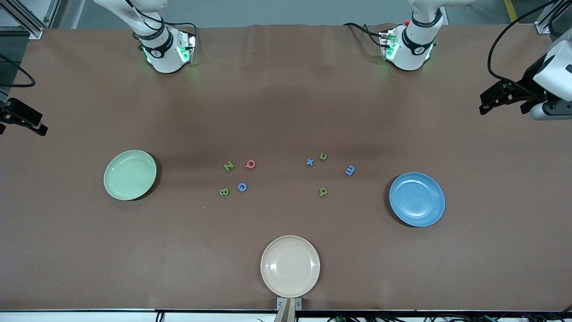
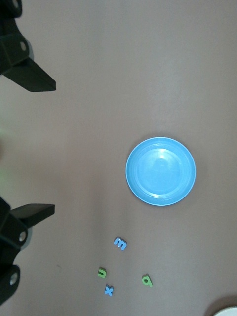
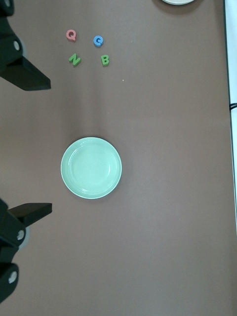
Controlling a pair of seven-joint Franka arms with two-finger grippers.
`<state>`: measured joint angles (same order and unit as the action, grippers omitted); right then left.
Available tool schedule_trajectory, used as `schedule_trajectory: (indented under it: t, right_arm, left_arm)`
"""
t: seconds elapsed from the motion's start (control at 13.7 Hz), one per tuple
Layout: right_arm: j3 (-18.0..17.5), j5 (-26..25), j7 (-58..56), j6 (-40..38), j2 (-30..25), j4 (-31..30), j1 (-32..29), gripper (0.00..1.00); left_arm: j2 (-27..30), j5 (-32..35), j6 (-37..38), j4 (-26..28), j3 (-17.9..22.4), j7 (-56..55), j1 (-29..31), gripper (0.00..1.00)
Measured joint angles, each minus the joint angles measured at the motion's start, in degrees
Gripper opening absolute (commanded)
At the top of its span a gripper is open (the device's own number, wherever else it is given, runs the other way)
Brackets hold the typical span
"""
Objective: Sort upper and lower case letters into plates
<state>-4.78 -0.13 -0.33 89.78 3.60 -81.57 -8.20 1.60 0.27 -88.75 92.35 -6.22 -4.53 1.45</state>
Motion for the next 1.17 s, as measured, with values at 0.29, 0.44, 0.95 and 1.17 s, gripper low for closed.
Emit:
schedule_trajectory:
  t: [0.29,0.44,0.95,1.17]
  right_arm:
    - [-0.4,0.0,0.0,-0.2,0.0,0.0,0.1,1.00]
    - [-0.9,0.0,0.0,-0.5,0.0,-0.1,0.5,1.00]
    - [-1.6,0.0,8.3,1.6,5.8,-5.3,13.1,1.00]
    - [-1.7,0.1,9.5,15.6,12.1,-11.7,19.4,1.00]
  left_arm:
    - [-4.5,-1.1,-3.1,0.8,-1.6,-2.7,-0.3,1.00]
    - [-5.3,-2.4,-6.0,3.1,-2.2,-6.9,-0.6,1.00]
    - [-6.9,-2.6,-17.8,13.1,-6.6,-19.5,-2.0,1.00]
    - [-10.1,-2.6,-23.7,15.9,-10.4,-28.5,-2.1,1.00]
